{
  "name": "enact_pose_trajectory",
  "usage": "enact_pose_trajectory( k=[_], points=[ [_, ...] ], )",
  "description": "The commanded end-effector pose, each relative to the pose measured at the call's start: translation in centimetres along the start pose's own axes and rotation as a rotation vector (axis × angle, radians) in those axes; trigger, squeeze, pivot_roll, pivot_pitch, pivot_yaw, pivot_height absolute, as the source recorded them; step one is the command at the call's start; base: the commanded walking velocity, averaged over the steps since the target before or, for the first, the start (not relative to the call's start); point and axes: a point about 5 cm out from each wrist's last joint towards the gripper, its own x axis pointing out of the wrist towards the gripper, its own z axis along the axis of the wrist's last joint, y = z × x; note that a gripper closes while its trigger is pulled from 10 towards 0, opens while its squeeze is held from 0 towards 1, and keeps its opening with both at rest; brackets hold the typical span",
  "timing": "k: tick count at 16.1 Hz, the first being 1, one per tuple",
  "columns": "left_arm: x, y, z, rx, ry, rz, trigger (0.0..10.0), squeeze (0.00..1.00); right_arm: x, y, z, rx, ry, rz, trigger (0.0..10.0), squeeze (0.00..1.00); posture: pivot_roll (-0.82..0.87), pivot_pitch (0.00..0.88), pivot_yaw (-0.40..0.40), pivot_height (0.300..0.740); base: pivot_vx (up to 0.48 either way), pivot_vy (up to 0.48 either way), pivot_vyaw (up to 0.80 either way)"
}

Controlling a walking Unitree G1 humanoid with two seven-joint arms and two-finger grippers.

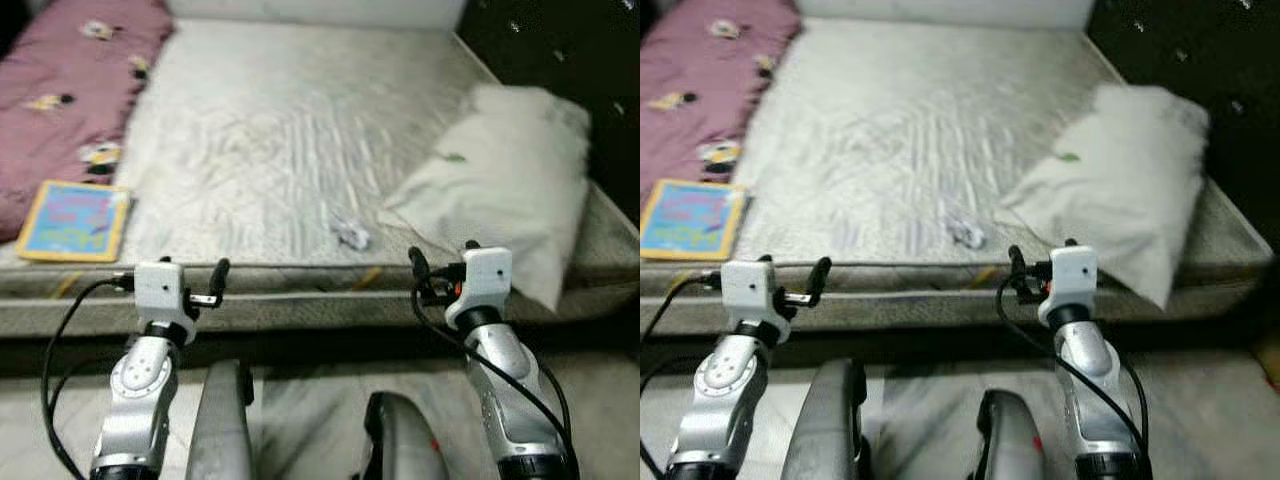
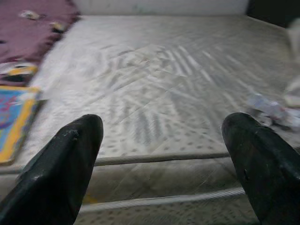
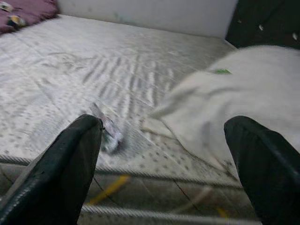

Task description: Clean up the room

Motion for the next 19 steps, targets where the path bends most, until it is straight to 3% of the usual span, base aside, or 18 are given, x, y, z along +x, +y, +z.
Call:
enact_pose_trajectory(
  k=[1, 16, 19],
  points=[
    [0.05, -0.24, 0.40, -0.003, -0.018, -0.008, 10.0, 0.00, 0.16, 0.17, 0.12, 0.003, -0.003, 0.008, 10.0, 0.00, -0.01, 0.095, -0.064, 0.594, 0.000, 0.000, 0.00],
    [0.07, -0.44, 0.35, -0.004, -0.012, -0.021, 10.0, 0.00, 0.09, 0.67, 0.06, -0.008, -0.009, 0.058, 10.0, 0.00, -0.02, 0.092, -0.064, 0.594, 0.263, 0.000, 0.00],
    [0.05, -0.44, 0.33, -0.004, -0.010, -0.021, 10.0, 0.00, 0.06, 0.99, 0.09, -0.016, -0.014, 0.079, 10.0, 0.00, -0.01, 0.091, -0.066, 0.594, 0.271, 0.000, 0.73]
  ],
)
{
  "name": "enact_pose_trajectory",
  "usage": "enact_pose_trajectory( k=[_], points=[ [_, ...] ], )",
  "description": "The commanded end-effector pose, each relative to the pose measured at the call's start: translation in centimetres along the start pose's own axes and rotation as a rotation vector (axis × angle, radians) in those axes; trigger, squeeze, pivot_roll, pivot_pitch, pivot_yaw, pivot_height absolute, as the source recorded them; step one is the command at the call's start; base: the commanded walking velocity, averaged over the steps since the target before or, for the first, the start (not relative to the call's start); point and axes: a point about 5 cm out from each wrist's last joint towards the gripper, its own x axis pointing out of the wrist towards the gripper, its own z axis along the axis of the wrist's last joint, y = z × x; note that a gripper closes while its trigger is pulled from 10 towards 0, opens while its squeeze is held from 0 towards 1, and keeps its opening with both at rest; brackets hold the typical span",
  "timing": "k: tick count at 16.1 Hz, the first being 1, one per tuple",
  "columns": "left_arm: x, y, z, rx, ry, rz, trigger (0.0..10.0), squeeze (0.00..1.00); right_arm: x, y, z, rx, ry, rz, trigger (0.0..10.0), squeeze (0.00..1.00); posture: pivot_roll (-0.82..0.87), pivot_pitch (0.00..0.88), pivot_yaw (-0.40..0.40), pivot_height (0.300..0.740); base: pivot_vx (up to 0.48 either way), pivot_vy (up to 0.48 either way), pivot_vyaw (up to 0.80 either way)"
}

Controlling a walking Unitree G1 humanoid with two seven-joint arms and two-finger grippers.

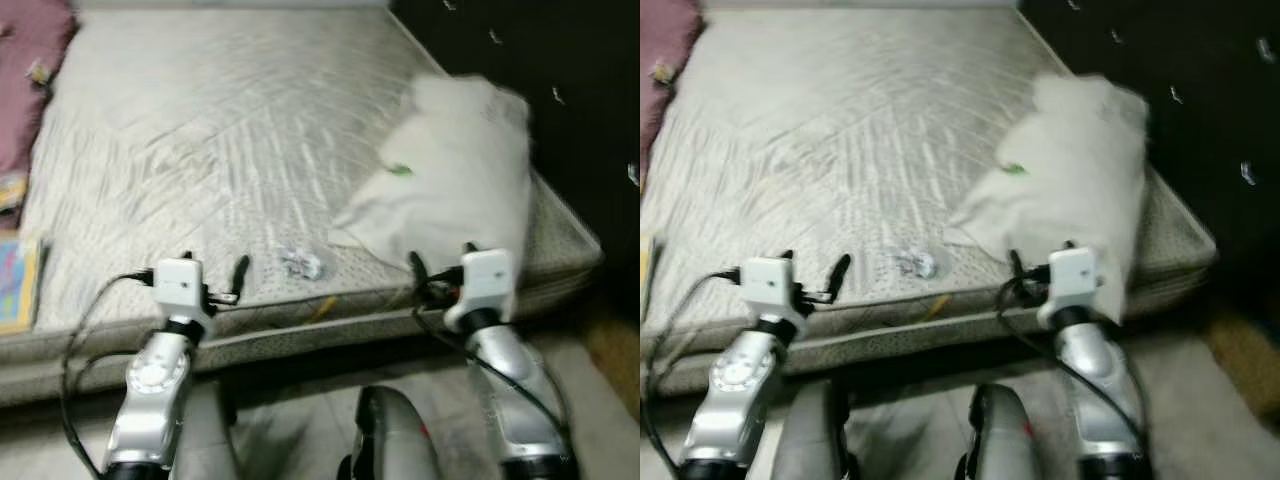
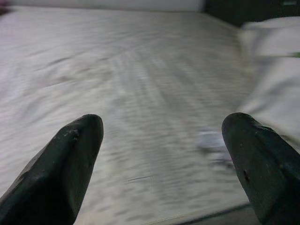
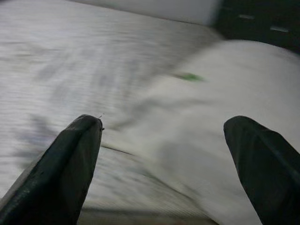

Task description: Clean up the room

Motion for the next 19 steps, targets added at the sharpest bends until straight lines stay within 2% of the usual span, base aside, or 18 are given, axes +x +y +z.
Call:
enact_pose_trajectory(
  k=[1, 12, 19],
  points=[
    [-0.17, 0.50, 0.01, 0.003, 0.004, 0.015, 10.0, 0.00, 0.18, 0.23, 0.44, -0.008, -0.018, 0.017, 10.0, 0.00, -0.01, 0.091, -0.066, 0.594, 0.270, 0.000, 0.79],
    [-0.11, 0.48, -0.19, 0.004, 0.019, 0.021, 10.0, 0.00, 0.35, 0.45, 0.24, -0.014, -0.013, 0.046, 10.0, 0.00, -0.01, 0.086, -0.067, 0.594, 0.025, 0.000, 0.76],
    [-0.06, 0.41, -0.07, -0.005, 0.014, 0.005, 10.0, 0.00, 0.46, 0.25, 0.24, -0.020, -0.007, 0.023, 10.0, 0.00, -0.01, 0.102, -0.069, 0.594, 0.241, 0.000, 0.00]
  ],
)
